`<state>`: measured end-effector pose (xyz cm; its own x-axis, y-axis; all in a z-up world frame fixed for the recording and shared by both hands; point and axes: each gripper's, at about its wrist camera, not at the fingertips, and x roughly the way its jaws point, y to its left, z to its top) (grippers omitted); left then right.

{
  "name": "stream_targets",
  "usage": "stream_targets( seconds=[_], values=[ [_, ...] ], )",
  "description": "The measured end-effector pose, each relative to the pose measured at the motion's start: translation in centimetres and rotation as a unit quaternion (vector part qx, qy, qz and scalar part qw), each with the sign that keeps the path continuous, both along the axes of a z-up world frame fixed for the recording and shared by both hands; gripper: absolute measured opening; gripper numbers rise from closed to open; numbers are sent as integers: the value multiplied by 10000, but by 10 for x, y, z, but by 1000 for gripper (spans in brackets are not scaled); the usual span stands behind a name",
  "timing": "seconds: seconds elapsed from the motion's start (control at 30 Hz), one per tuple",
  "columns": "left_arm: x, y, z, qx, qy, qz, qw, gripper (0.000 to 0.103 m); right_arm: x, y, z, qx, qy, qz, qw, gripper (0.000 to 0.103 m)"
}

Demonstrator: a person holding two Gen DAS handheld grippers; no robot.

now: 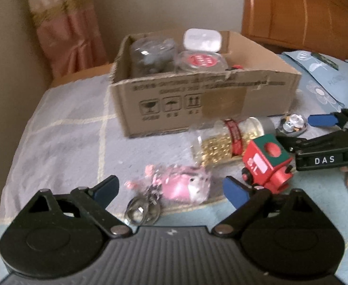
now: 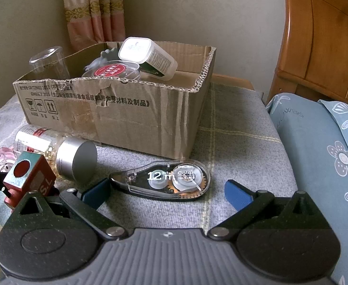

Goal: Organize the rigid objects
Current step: 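Grasp the pink keychain with the left tool while the right tool grasps the tape dispenser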

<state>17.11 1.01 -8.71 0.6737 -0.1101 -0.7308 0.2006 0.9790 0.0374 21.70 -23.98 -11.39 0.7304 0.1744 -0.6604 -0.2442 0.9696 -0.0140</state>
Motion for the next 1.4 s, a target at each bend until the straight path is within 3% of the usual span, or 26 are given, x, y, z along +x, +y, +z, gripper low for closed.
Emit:
stream_targets(
  seconds=[0.13, 0.5, 0.63, 0.9, 0.93, 1.1, 1.4],
  values=[
    [3, -3, -3, 17, -21, -130, 9999, 79, 1, 0, 1, 7, 7, 28, 10000, 103],
    [4, -6, -2, -86, -36, -181, 9998, 72, 5, 1, -1, 12, -31, 101, 9999, 103],
    [5, -4, -3, -83, -29, -130, 9999, 64, 6, 4, 2, 4, -35, 214, 9998, 93],
    [7, 0, 4, -81, 94, -324, 9994, 57, 1, 7, 7, -169, 16, 299, 9994, 93],
    [7, -1, 6, -67, 107, -395, 9991, 52, 0, 7, 9, -193, 21, 341, 9992, 93],
    [9, -4, 10, 64, 329, -740, 9967, 52, -6, 6, 24, -310, -14, 551, 9980, 93],
    [-1, -7, 1, 471, 158, -879, 9949, 55, -13, 2, 29, -445, -46, 514, 9977, 93]
  ],
)
